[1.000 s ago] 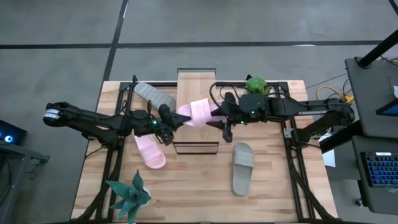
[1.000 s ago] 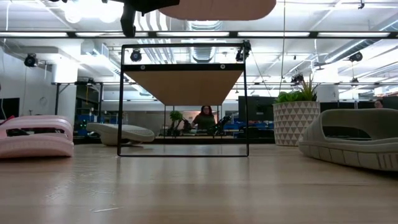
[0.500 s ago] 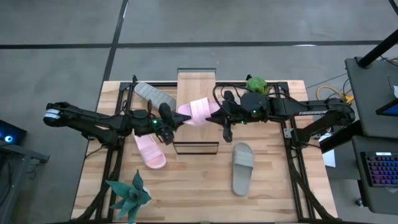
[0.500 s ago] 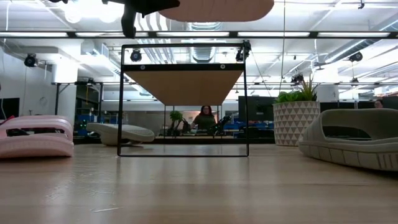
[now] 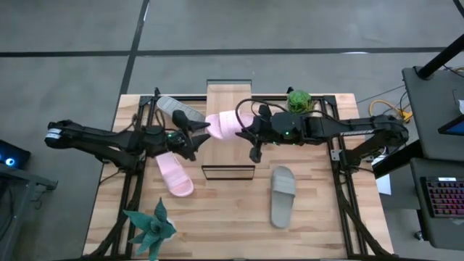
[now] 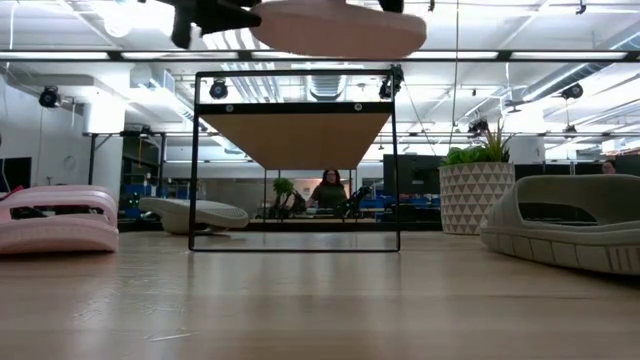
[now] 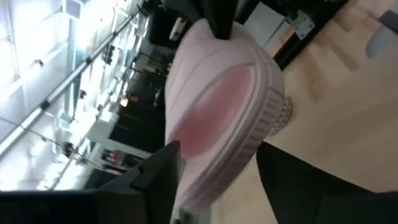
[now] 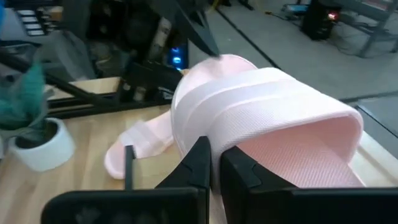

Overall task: Pick and place slides into the shelf
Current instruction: Put the right pink slipper on the shelf

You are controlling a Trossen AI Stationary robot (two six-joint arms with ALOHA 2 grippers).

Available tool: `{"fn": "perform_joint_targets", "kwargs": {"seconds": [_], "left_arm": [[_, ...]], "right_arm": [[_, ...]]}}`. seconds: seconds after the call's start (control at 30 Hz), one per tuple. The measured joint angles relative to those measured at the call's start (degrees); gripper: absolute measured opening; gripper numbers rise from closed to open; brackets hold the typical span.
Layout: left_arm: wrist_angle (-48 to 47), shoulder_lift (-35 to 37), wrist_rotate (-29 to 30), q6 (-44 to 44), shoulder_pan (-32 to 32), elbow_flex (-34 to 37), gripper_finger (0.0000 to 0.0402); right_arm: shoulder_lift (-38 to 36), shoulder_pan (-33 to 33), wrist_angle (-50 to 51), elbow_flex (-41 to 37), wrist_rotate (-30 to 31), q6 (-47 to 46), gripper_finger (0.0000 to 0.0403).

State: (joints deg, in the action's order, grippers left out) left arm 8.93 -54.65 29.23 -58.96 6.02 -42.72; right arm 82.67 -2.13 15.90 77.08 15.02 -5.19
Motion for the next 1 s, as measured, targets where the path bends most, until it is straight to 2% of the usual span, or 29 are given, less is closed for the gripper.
{"fn": "perform_joint_targets", "kwargs": {"seconds": [0.1, 0.27, 0.5, 1.0], "left_arm": [[-3.7, 3.5, 0.0, 3.6, 0.0, 0.1, 0.0208], [-4.7, 8.7, -0.2, 10.3, 0.0, 0.7, 0.0210], [-5.4, 12.9, -0.8, 22.4, 0.0, 1.6, 0.0210], [-5.1, 15.0, -0.2, 24.2, 0.0, 2.1, 0.0211]], "right_arm": [[0.7, -0.2, -0.2, -0.1, 0.9, -1.0, 0.0009], [1.9, -1.7, -0.5, -0.2, 4.5, -4.4, 0.0009], [3.5, -5.3, -2.2, -0.3, 4.7, -5.7, 0.0009], [11.3, -6.9, -9.9, -2.7, 4.5, -6.8, 0.0009]]}}
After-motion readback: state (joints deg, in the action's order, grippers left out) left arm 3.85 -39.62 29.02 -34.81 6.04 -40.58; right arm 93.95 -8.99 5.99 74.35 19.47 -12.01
